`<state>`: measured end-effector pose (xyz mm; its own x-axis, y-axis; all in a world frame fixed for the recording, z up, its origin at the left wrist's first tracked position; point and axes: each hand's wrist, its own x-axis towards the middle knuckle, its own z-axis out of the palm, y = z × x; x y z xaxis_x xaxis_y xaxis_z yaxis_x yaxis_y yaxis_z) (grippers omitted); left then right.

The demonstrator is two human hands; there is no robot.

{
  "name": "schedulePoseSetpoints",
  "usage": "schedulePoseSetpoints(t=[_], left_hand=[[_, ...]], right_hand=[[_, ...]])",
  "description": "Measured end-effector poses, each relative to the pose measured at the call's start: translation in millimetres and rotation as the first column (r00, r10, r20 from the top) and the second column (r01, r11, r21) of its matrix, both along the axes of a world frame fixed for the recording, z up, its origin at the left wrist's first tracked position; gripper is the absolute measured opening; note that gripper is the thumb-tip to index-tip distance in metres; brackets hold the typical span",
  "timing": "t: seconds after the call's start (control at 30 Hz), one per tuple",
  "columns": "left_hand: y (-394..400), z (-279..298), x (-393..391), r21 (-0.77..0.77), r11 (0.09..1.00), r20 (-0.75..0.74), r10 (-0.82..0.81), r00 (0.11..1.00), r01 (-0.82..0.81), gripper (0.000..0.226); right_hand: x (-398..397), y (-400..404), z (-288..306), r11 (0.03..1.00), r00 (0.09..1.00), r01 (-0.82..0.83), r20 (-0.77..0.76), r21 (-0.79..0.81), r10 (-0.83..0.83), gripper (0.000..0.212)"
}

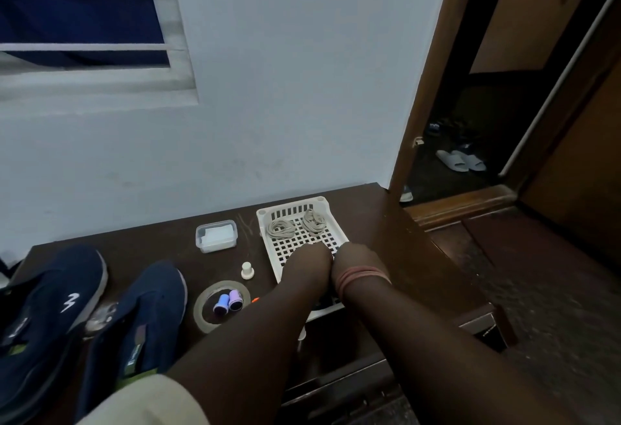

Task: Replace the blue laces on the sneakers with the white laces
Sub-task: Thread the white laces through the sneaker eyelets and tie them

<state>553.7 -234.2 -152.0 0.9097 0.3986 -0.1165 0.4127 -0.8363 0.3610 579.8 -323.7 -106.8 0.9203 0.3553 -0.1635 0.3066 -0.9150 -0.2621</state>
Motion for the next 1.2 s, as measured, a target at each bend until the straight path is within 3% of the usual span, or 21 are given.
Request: schedulePoseSetpoints(t=[0.2, 0.4, 0.73, 0.9, 1.07, 1.2], left_hand=[[16.5, 20.1, -10.4, -0.045, 0.998, 0.095, 0.05, 0.994, -0.046, 0.015], [50.5, 39.6, -54.8, -0.075, 0.984, 0.164, 0.175, 0.971, -0.164, 0.019], [92.9, 36.6, -141.9, -0.204, 0.893, 0.104, 0.427, 0.898, -0.401, 0.025], [96.7, 34.6, -142.1, -0.267, 0.894, 0.147, 0.407, 0.902, -0.36, 0.015], [94.7, 25.9, -107.5, -0.383, 0.886, 0.188, 0.35, 0.918, -0.26, 0.028], [92.7, 18.2, -72.1, -0.327, 0.923, 0.197, 0.276, 0.941, -0.203, 0.037]], right_hand=[[0.8, 5.0, 24.6, 1.0, 0.998, -0.027, 0.063, 0.008, 0.027, 0.025], [-27.3, 15.8, 29.3, 0.998, 0.999, -0.021, -0.026, 0.066, 0.023, 0.027], [-90.5, 69.1, 15.1, 0.981, 0.993, -0.106, -0.034, 0.16, 0.112, 0.021], [-77.7, 79.0, 10.1, 0.974, 0.996, -0.078, -0.019, 0.211, 0.083, 0.02], [-41.1, 85.2, -6.0, 0.969, 0.995, -0.094, -0.009, 0.23, 0.098, 0.019], [-7.9, 95.2, -25.6, 0.963, 0.992, -0.129, 0.025, 0.235, 0.127, 0.029]])
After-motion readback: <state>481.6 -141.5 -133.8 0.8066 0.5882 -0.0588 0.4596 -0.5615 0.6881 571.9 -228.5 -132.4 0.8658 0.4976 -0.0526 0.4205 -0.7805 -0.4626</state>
